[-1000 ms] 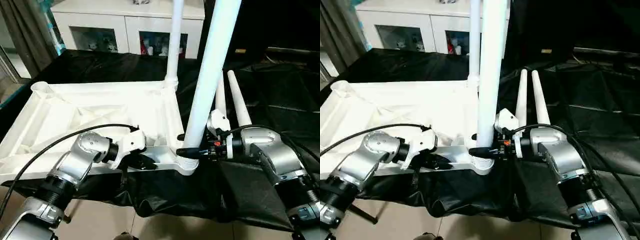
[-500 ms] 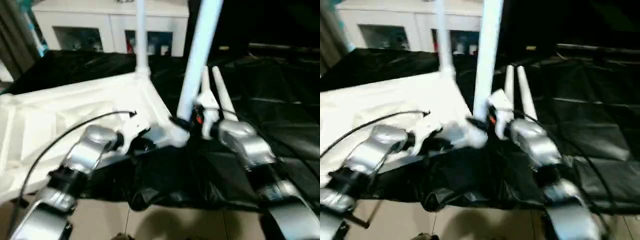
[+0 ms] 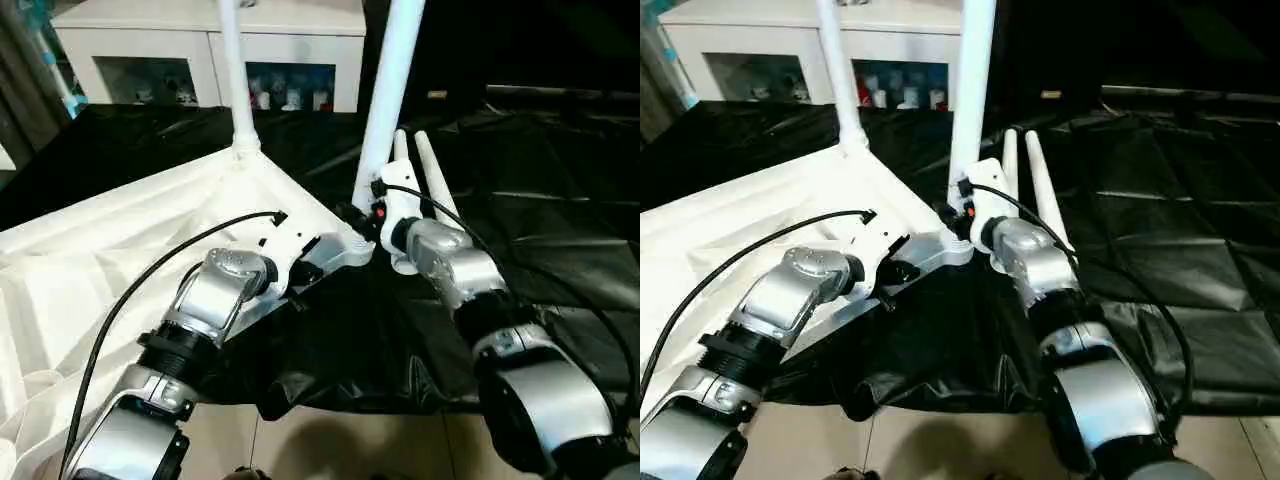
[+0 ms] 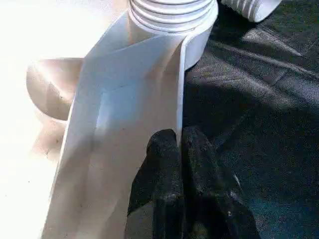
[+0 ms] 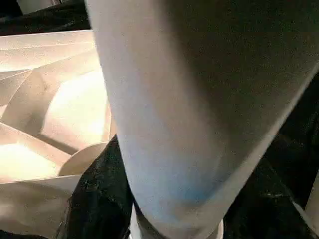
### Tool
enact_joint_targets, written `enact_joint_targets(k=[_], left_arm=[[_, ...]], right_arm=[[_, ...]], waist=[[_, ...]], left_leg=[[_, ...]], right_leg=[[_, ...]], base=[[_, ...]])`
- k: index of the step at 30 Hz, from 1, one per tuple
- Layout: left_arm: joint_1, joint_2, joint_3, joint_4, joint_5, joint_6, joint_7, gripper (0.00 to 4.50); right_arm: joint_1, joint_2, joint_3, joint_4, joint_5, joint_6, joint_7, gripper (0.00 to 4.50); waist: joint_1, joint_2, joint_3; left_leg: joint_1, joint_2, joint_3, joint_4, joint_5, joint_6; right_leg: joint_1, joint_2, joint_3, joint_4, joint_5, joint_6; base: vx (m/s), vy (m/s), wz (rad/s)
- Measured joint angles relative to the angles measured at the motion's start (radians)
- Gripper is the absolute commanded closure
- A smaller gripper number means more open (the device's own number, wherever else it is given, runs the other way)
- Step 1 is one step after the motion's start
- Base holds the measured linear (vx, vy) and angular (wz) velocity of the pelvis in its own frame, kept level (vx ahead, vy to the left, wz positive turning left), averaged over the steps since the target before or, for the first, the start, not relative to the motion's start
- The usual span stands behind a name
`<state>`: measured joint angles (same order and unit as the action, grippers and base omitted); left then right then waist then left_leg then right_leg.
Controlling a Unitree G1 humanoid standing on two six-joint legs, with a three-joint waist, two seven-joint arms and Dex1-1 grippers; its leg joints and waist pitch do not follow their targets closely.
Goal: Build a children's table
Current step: Insert table leg to table base
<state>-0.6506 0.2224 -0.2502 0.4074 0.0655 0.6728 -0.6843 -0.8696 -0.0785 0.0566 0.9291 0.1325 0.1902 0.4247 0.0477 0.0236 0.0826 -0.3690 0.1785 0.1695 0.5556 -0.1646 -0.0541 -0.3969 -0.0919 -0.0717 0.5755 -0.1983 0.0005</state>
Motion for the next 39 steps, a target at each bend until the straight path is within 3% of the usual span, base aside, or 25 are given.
enact_joint_targets(k=[6, 7, 9, 10, 14, 22, 32, 35, 39], left_arm=[[0.0, 0.006, 0.0, -0.007, -0.005, 0.011, 0.0, 4.5], [0.0, 0.007, 0.0, -0.007, -0.008, 0.01, -0.001, 4.5], [0.0, 0.009, 0.0, -0.007, -0.013, 0.008, -0.001, 4.5], [0.0, 0.011, 0.0, -0.007, -0.016, 0.003, -0.003, 4.5], [0.002, 0.027, 0.008, -0.014, -0.031, -0.023, -0.017, 4.5], [0.025, 0.086, 0.009, -0.033, -0.047, -0.109, -0.089, 4.5], [0.065, 0.154, 0.009, -0.089, -0.073, -0.189, -0.211, 4.5], [0.072, 0.174, 0.005, -0.089, -0.079, -0.224, -0.25, 4.5], [0.097, 0.208, -0.005, -0.117, -0.087, -0.248, -0.305, 4.5]], right_arm=[[-0.016, 0.006, -0.01, 0.022, -0.017, -0.004, 0.013, 2.62], [-0.018, 0.006, -0.014, 0.027, -0.017, -0.006, 0.02, 2.27], [-0.019, 0.006, -0.022, 0.033, -0.015, -0.011, 0.031, 2.27], [-0.022, 0.006, -0.026, 0.038, -0.013, -0.019, 0.039, 1.86], [-0.004, 0.01, -0.052, 0.055, 0.005, -0.048, 0.085, 1.51], [0.033, -0.002, -0.059, -0.021, 0.032, -0.054, 0.212, 0.9], [0.13, -0.106, 0.014, -0.221, 0.021, -0.036, 0.414, 0.72], [0.151, -0.15, 0.041, -0.267, 0.006, -0.029, 0.463, 0.72], [0.185, -0.194, 0.075, -0.334, -0.01, -0.019, 0.523, 0.72]], waist=[[-0.002, 0.0, 0.0], [-0.002, 0.0, 0.0], [-0.003, 0.001, 0.001], [-0.003, 0.002, 0.002], [-0.004, 0.004, 0.014], [0.0, 0.006, 0.017], [0.029, 0.01, 0.015], [0.042, 0.01, 0.015], [0.047, 0.009, 0.015]], left_leg=[[0.001, -0.004, -0.001, -0.003, 0.0, 0.0], [0.001, -0.004, -0.001, -0.003, 0.0, 0.0], [0.001, -0.004, 0.0, -0.003, 0.0, 0.0], [0.001, -0.004, 0.0, -0.003, 0.0, 0.0], [-0.002, -0.004, 0.0, -0.003, 0.0, 0.0], [-0.01, -0.003, 0.003, -0.003, 0.0, 0.0], [-0.02, 0.012, 0.007, 0.012, 0.007, 0.003], [-0.023, 0.012, 0.008, 0.012, 0.006, 0.004], [-0.023, 0.013, 0.008, 0.015, 0.006, 0.004]], right_leg=[[-0.001, 0.0, 0.003, -0.006, 0.0, 0.0], [-0.001, 0.0, 0.003, -0.006, 0.0, 0.0], [-0.001, 0.0, 0.003, -0.007, 0.0, 0.0], [-0.002, 0.0, 0.003, -0.007, 0.0, 0.0], [-0.007, 0.0, 0.003, -0.007, 0.0, 0.0], [-0.018, 0.0, 0.003, -0.004, 0.021, -0.026], [-0.024, 0.006, 0.0, 0.005, 0.042, -0.021], [-0.025, 0.006, 0.0, 0.005, 0.041, -0.022], [-0.025, 0.006, 0.0, 0.005, 0.041, -0.022]], base=[[0.0, 0.0, 0.0], [0.0, 0.0, 0.0], [0.0, 0.0, 0.0], [0.0, 0.0, 0.0], [0.0, 0.0, 0.0], [0.0, 0.0, 0.0], [0.041, -0.008, 0.0], [0.018, 0.002, -0.01], [0.0, 0.0, 0.0]])
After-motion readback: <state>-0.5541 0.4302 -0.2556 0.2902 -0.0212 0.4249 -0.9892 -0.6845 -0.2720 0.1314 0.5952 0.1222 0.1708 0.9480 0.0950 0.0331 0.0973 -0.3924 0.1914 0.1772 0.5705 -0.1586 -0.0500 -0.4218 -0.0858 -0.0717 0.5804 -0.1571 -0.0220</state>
